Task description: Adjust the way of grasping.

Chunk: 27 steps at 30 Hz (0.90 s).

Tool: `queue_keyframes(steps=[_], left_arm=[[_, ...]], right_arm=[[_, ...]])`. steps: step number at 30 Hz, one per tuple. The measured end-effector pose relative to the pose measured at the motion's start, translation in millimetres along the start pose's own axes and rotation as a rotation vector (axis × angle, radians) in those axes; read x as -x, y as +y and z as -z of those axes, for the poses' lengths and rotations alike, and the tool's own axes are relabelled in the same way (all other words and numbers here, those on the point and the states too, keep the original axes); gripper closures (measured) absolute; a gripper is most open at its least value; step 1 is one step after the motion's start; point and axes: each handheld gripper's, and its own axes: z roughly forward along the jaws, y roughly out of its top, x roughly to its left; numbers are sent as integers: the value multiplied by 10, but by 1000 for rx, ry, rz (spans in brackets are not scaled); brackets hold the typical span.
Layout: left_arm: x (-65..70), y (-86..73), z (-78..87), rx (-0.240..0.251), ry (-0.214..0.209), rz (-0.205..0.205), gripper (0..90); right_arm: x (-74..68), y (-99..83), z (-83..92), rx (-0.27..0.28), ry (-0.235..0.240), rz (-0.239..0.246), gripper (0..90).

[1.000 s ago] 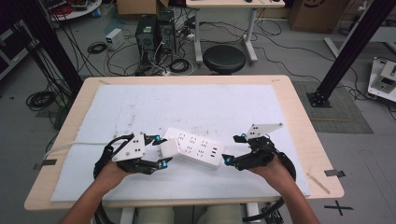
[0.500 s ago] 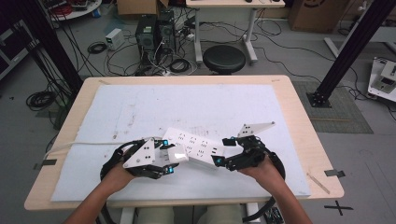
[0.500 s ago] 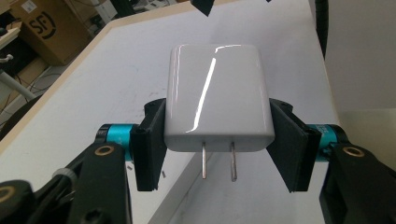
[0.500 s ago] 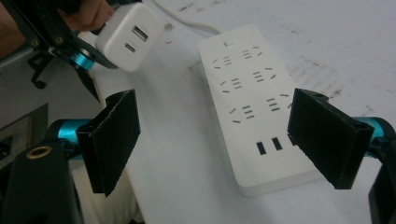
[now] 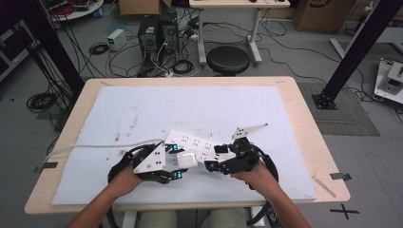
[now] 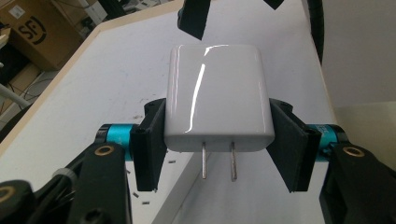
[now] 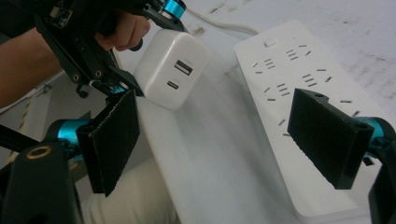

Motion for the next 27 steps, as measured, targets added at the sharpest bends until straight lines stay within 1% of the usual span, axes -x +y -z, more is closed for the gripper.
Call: queue_keyframes(steps=[4,5,6,7,8,9,10,12,17,18,20,21,22,24,25,26,27], left_arm=[[-6,31,-40,-1,-4,-13,425],[-5,40,-51,0,-4,-15,425],[3,55,-79,3,-7,-20,425],[3,55,-79,3,-7,-20,425],[8,62,-95,4,-15,-22,425],[13,68,-110,9,-22,-21,425],[18,76,-125,13,-28,-22,425],[28,89,-157,24,-34,-15,425],[39,97,-190,25,-39,-20,425],[43,99,-198,23,-36,-24,425],[53,104,-216,23,-40,-27,425],[58,107,-223,22,-41,-30,425],[66,113,-241,25,-44,-30,425],[68,115,-248,27,-47,-31,425],[70,119,-253,27,-47,-34,425],[72,121,-258,30,-47,-35,425],[74,123,-264,34,-51,-34,425]], right_arm=[[11,0,-36,-2,20,-26,171],[11,0,-36,-2,20,-26,171],[19,-1,-50,1,38,-45,171],[24,-2,-58,6,49,-54,171],[24,-2,-58,6,49,-54,171],[29,-2,-61,6,59,-71,171],[50,1,-73,15,95,-100,171],[61,3,-83,17,101,-106,171],[70,-4,-112,7,115,-124,172],[73,-10,-129,3,134,-139,172],[77,-12,-151,-5,149,-157,171],[77,-12,-151,-5,149,-157,171],[95,-16,-175,-5,170,-175,174],[117,-28,-192,-10,200,-209,212],[137,-35,-206,-4,218,-221,222],[150,-44,-218,-5,231,-238,236],[150,-44,-218,-5,231,-238,236]])
